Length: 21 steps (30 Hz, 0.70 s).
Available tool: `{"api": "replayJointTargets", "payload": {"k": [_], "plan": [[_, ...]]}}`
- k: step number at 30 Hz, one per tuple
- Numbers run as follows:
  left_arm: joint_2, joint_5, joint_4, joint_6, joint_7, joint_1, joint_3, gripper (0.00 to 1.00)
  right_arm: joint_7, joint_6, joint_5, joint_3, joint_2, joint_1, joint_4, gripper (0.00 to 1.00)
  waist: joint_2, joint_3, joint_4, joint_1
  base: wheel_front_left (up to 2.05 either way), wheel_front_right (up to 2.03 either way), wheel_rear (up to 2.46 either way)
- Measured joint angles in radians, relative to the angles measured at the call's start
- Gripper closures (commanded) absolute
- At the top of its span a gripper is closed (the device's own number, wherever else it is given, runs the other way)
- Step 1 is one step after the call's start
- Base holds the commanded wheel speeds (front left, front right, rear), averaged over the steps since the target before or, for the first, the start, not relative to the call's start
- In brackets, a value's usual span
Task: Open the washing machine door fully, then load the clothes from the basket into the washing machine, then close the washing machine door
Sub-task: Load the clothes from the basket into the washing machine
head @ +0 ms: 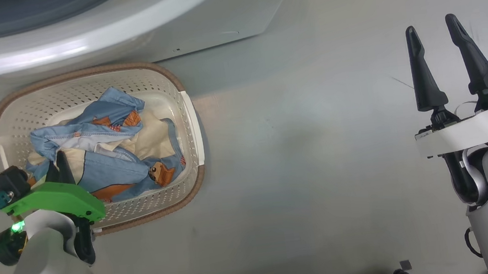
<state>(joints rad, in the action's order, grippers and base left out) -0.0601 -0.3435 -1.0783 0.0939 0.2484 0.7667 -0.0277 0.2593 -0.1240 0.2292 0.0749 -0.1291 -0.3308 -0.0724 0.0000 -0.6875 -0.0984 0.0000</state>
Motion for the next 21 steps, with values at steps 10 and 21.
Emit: {"api": "replayJointTargets", "payload": {"k": [10,21], "plan": [[0.011,0.001,0.169,0.002,0.0,-0.092,0.015,1.0,0.0,0.0,0.0,-0.002,0.003,0.056,-0.019,0.0,0.0,0.145,0.034,0.0,0.0,0.0,0.0],[0.024,0.022,0.298,0.002,0.0,-0.271,0.02,1.0,0.0,0.0,0.0,-0.001,0.007,0.142,-0.044,0.0,0.0,0.305,0.052,-0.0001,0.0,0.0,0.0]]}}
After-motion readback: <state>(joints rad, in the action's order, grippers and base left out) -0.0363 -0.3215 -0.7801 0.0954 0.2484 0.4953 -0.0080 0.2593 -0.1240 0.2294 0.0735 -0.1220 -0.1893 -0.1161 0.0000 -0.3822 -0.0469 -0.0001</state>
